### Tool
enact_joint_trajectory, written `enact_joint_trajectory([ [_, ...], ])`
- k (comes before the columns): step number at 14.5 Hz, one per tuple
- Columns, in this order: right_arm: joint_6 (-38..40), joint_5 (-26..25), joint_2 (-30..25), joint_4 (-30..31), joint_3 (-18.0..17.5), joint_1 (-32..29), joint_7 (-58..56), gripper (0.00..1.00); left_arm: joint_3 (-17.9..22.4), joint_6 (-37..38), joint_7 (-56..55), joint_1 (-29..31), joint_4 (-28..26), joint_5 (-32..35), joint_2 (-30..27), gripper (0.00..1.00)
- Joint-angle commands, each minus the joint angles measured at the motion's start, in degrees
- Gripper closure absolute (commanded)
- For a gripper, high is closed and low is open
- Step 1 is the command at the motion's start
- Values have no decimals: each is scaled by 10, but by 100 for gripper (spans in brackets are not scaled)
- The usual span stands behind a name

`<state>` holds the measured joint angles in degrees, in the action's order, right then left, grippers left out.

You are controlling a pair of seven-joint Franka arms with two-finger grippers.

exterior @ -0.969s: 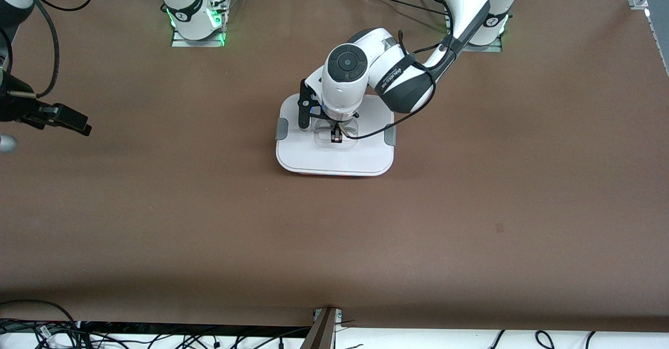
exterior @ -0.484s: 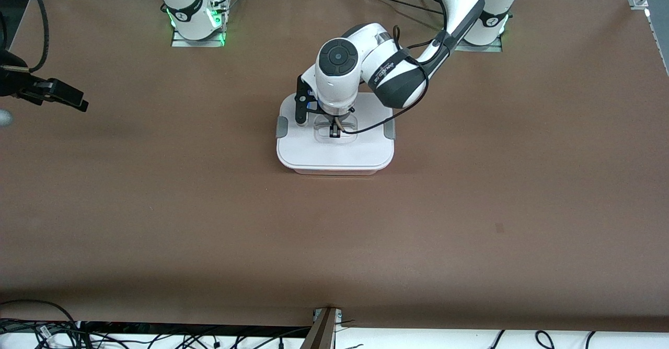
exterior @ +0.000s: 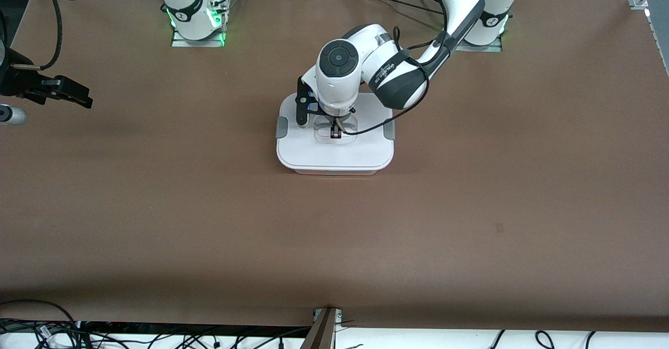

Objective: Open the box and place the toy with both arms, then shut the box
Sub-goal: 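Press the white lid onto the tub with the left gripper and release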

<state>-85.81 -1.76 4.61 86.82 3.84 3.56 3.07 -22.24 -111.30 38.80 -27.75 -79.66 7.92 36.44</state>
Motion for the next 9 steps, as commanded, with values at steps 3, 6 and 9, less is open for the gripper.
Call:
enact_joint_trajectory([
  [3,3,-4,3,-9,-8,-9,-10,0,9,64,-58,21,1,14,-101,0],
  [6,5,-3,3,-9,-8,-8,-10,0,9,112,-130,68,2,13,-163,0],
  [9,3,-4,4,-9,-8,-6,-10,0,7,127,-203,133,2,7,-214,0],
])
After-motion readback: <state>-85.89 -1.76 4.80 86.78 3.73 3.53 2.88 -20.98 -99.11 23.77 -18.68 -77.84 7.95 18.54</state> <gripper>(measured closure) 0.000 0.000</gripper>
